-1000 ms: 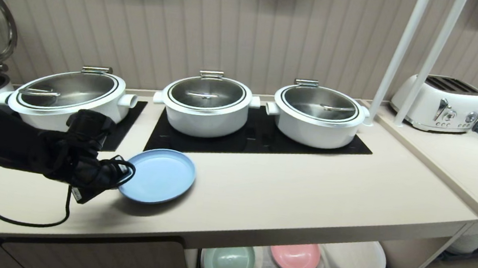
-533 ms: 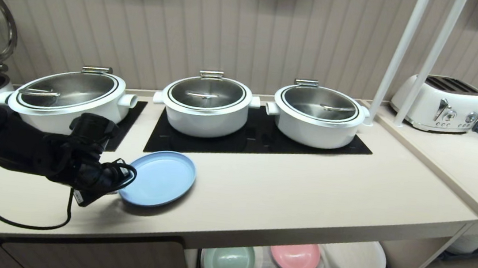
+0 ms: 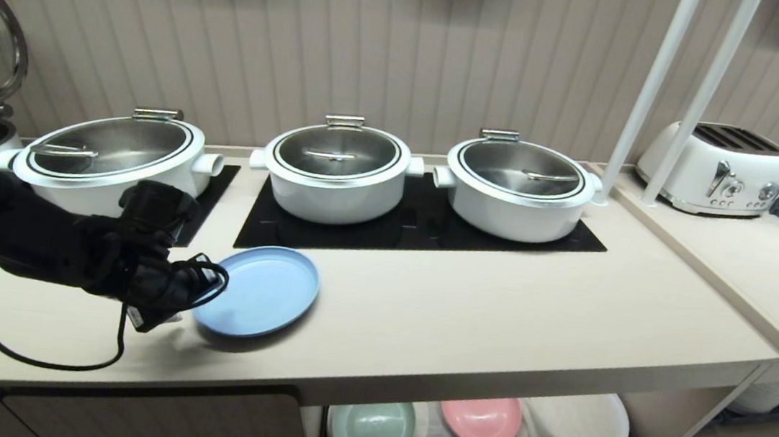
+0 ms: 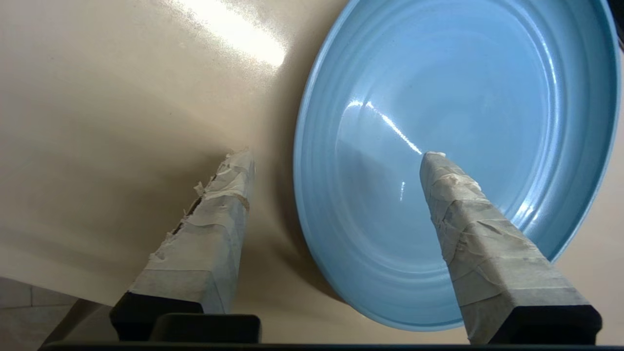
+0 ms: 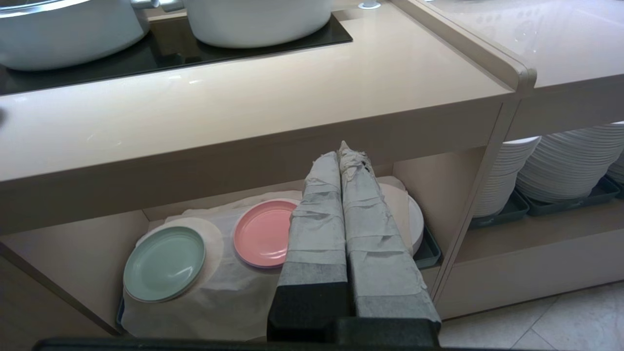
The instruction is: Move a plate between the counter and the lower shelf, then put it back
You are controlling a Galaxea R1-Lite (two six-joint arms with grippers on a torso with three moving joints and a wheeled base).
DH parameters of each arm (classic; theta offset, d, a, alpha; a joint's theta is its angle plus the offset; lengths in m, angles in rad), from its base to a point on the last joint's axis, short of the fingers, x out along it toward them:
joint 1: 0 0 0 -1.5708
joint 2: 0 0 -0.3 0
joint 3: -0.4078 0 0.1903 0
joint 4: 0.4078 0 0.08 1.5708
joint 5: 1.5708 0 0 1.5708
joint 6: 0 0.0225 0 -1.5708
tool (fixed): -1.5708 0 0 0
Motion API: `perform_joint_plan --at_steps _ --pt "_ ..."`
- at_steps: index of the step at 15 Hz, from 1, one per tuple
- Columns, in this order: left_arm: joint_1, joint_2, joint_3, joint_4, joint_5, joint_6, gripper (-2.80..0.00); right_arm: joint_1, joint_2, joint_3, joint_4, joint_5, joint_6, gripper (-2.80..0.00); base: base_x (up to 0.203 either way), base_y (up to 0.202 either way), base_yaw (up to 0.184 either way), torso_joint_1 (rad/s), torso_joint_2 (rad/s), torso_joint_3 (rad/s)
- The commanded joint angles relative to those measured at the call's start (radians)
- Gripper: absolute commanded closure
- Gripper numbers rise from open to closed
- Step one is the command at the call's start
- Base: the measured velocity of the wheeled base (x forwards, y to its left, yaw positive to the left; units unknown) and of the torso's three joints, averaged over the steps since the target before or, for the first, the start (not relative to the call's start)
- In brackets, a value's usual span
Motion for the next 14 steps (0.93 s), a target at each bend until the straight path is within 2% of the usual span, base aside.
perform_joint_plan --at_steps 1,7,14 --pt "0.002 -0.037 0.003 0.001 0.002 -0.006 -2.80 -0.001 0.000 0.000 0.000 -0.001 0.001 0.00 0.000 0.000 0.000 0.000 0.00 0.000" --pt "0.001 -0.176 0.041 0.001 0.004 -0.005 -2.80 0.000 0.000 0.000 0.000 0.000 0.001 0.00 0.000 0.000 0.000 0.000 0.00 0.000" --pt "0.000 -0.418 0.221 0.001 0.009 0.001 -2.80 -0.001 0.000 0.000 0.000 0.000 0.001 0.00 0.000 0.000 0.000 0.000 0.00 0.000"
